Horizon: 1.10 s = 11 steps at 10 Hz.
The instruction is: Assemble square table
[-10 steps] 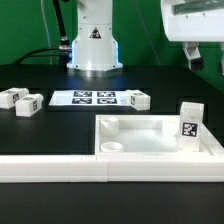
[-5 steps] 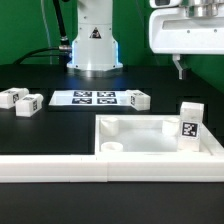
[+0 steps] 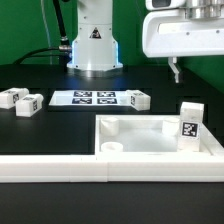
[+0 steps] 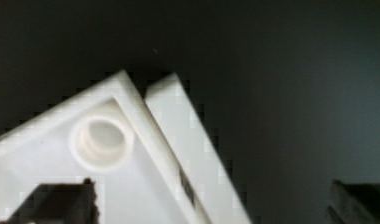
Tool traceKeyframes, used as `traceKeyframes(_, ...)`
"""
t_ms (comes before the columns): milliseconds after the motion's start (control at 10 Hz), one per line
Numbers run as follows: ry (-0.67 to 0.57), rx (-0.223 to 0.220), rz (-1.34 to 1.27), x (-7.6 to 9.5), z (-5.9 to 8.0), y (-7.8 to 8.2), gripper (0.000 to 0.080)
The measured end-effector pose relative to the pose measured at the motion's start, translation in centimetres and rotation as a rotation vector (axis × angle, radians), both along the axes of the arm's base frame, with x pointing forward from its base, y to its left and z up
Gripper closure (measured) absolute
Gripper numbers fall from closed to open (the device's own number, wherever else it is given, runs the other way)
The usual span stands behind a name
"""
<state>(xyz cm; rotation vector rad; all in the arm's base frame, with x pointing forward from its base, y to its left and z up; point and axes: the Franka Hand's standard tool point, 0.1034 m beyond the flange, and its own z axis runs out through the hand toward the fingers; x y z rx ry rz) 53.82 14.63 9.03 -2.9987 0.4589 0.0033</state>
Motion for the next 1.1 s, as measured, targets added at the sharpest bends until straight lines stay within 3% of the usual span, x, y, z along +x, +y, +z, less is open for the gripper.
traceKeyframes(200,-0.042,-0.04,0.244,-3.0,-1.2,-1.9,0.015)
traceKeyframes(300,-0.103,-0.092,0.418,-4.2,-2.0,-2.5,0.015)
traceKeyframes(700,-0.098,-0.102,0.649,-3.9,-1.8,-2.8,0.015)
traceKeyframes(900,-0.029,-0.091,0.644,-5.5,-2.6,-3.2,0.015)
traceKeyframes(1100,0.168,-0.077,0.659,-7.9,-2.9,-4.0,0.015)
